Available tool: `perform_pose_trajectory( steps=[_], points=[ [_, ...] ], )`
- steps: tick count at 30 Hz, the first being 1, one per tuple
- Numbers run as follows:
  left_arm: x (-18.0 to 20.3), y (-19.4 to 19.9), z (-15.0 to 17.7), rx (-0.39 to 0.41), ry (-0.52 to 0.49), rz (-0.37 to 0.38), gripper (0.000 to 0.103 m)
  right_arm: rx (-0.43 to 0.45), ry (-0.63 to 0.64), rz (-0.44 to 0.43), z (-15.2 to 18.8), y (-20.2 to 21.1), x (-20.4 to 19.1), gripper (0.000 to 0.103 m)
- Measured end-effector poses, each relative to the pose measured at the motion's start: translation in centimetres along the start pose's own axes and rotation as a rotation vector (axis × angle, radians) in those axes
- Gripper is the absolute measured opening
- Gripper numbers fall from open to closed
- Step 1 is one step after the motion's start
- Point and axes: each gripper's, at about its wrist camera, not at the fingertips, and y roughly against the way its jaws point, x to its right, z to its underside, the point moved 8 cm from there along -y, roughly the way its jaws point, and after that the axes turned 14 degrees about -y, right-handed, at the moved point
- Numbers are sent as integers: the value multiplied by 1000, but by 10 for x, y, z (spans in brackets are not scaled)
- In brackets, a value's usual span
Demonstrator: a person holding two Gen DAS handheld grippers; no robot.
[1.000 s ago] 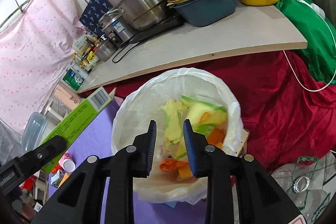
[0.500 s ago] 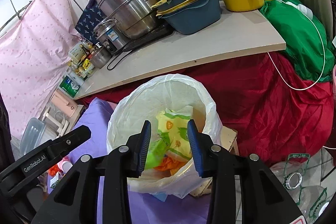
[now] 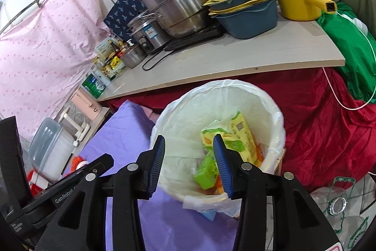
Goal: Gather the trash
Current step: 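Carry the carton and snack bag over the bin and open both tools, then move both tools back toward the red bag and pink cup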
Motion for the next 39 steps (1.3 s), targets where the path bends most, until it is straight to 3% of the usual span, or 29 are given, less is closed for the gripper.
perform_pose_trajectory(
  steps=[15,26,39],
  points=[
    [-114,28,54,-11,160,-136,73,-103,140,-87,69,-22,-95,53],
    [-199,56,97,-25,280,-261,84,-186,230,-147,122,-40,-160,57],
    [-283,72,137,-49,416,-324,86,-263,319,-167,177,-69,-214,63]
  ],
)
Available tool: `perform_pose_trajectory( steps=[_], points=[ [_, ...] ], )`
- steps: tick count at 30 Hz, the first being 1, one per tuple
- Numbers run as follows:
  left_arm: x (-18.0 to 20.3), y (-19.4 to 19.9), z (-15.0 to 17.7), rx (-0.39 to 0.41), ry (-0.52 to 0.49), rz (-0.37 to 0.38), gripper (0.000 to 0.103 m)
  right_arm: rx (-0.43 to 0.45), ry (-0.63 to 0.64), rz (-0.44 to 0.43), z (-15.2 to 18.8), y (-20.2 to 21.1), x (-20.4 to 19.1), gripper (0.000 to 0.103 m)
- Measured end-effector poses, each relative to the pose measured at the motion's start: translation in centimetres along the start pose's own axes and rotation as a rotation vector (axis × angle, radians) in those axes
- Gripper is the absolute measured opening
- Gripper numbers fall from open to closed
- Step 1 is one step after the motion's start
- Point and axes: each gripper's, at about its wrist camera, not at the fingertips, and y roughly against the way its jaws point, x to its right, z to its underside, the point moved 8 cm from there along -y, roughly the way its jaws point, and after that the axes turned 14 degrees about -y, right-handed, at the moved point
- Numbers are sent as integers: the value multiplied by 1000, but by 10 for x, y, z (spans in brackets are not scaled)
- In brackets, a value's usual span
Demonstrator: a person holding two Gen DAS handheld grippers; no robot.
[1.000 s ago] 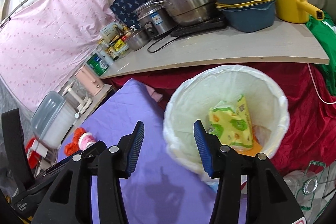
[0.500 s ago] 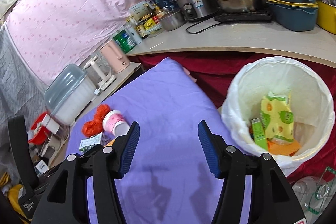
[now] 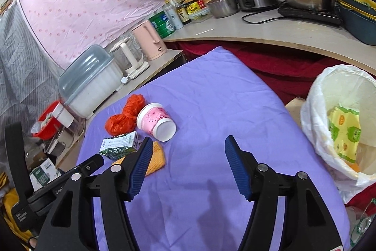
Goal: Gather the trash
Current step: 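Move both tools back toward the red bag and pink cup, then grasp the red plastic bag with the left tool while the right tool grasps the pink paper cup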
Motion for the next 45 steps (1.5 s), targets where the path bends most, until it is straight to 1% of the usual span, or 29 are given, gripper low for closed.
perform_pose_trajectory(
  steps=[7,10,15,17,25,31,35,36,37,38,40,41,43,44,45],
  points=[
    [-44,-17,-8,-16,63,-36,87,-54,46,-15,9,-40,-29,64],
    [-57,-26,-16,-19,75,-42,87,-77,49,-21,10,-58,-36,66],
    [-74,-46,-31,-25,83,-51,89,-110,65,-6,9,-97,-47,69],
    [-81,-58,-39,-35,91,-43,92,-126,74,1,8,-116,-52,70],
    [-93,-115,-61,-94,121,-9,92,-179,86,18,6,-178,-62,71],
    [-93,-159,-66,-157,140,35,92,-208,55,10,4,-206,-60,72],
    [-88,-176,-67,-176,138,56,91,-218,41,-16,5,-214,-62,74],
    [-86,-178,-67,-176,136,60,90,-225,37,-26,6,-216,-63,74],
    [-84,-180,-67,-177,132,65,86,-233,32,-33,8,-217,-64,74],
    [-82,-182,-66,-180,127,73,79,-244,26,-43,10,-218,-65,74],
    [-77,-185,-65,-191,111,89,68,-263,23,-57,16,-220,-67,73],
    [-76,-185,-65,-191,105,82,65,-262,27,-56,17,-220,-68,73],
    [-74,-183,-65,-178,96,86,59,-254,37,-59,20,-218,-70,71],
    [-74,-181,-66,-173,93,85,55,-257,37,-62,21,-217,-70,68],
    [-73,-179,-66,-167,91,86,54,-260,35,-69,23,-216,-71,64]
  ],
)
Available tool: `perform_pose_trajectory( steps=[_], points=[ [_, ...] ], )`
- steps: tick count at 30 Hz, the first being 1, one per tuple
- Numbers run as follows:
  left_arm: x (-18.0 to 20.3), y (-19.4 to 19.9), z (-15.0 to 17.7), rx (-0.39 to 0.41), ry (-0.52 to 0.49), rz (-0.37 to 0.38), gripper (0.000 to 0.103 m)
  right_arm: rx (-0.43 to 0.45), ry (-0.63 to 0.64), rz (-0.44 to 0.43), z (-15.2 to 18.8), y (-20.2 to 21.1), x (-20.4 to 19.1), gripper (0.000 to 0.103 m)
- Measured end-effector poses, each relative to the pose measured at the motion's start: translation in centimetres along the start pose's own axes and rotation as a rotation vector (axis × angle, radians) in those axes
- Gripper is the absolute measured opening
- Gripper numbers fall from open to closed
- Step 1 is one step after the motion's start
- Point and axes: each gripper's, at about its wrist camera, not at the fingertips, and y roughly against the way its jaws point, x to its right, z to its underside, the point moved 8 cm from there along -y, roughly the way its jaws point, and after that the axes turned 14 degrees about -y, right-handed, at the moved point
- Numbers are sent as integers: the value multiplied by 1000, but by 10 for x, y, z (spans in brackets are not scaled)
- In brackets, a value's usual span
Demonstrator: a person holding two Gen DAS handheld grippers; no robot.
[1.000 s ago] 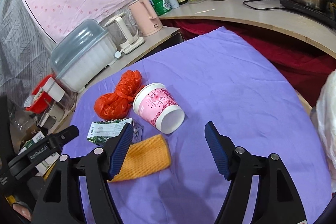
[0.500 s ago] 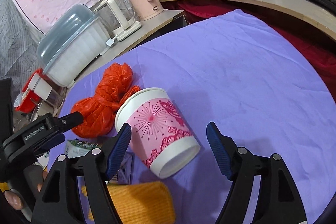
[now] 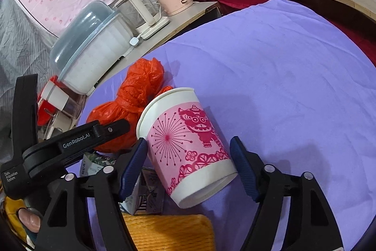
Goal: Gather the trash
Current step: 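Grasp the red plastic bag with the left tool while the right tool grasps the pink paper cup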
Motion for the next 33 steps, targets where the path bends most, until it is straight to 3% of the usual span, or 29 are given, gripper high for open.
perform_pose_trajectory(
  steps=[3,6,19,33],
  points=[
    [1,7,0,15,-6,-4,48,6,6,-9,1,6,-1,50],
    [3,17,-3,36,-13,-8,43,26,7,-7,-1,16,0,45],
    [31,102,-16,174,-55,13,39,184,-43,-22,-24,108,12,45],
    [115,172,22,226,-179,53,39,317,-100,-34,-17,218,49,45]
  ],
)
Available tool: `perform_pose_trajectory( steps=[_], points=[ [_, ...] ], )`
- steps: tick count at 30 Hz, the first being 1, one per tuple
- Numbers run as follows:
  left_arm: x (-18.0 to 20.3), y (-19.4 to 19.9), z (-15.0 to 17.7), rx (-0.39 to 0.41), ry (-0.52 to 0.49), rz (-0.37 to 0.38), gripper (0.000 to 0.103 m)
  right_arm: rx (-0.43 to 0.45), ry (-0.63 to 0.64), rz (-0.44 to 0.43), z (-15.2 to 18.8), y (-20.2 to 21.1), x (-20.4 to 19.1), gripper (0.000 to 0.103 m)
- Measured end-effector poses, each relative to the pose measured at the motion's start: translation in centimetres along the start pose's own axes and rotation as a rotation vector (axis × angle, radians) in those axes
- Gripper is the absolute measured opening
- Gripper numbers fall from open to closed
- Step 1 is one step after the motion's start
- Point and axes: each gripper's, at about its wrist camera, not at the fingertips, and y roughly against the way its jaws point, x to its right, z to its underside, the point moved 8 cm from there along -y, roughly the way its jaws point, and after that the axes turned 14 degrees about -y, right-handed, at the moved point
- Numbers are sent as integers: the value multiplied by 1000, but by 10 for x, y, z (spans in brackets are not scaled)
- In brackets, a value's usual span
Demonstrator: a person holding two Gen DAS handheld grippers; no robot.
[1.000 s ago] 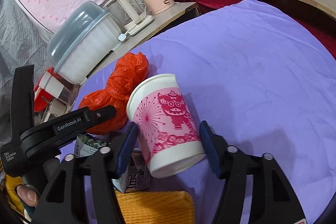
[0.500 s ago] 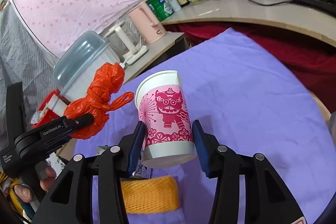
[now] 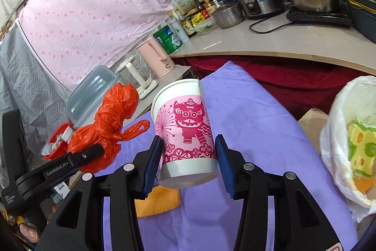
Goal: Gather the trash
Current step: 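Grasp the red plastic bag with the left tool while the right tool grasps the pink paper cup, then carry the red bag and pink cup over the bin and open the right tool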
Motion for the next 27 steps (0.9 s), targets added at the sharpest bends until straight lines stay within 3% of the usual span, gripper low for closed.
perform_pose_trajectory(
  steps=[11,27],
  points=[
    [84,33,22,7,-110,63,39,107,-82,30,-19,81,60,45],
    [223,43,49,-10,-278,204,39,265,-247,182,-52,177,205,45]
  ],
)
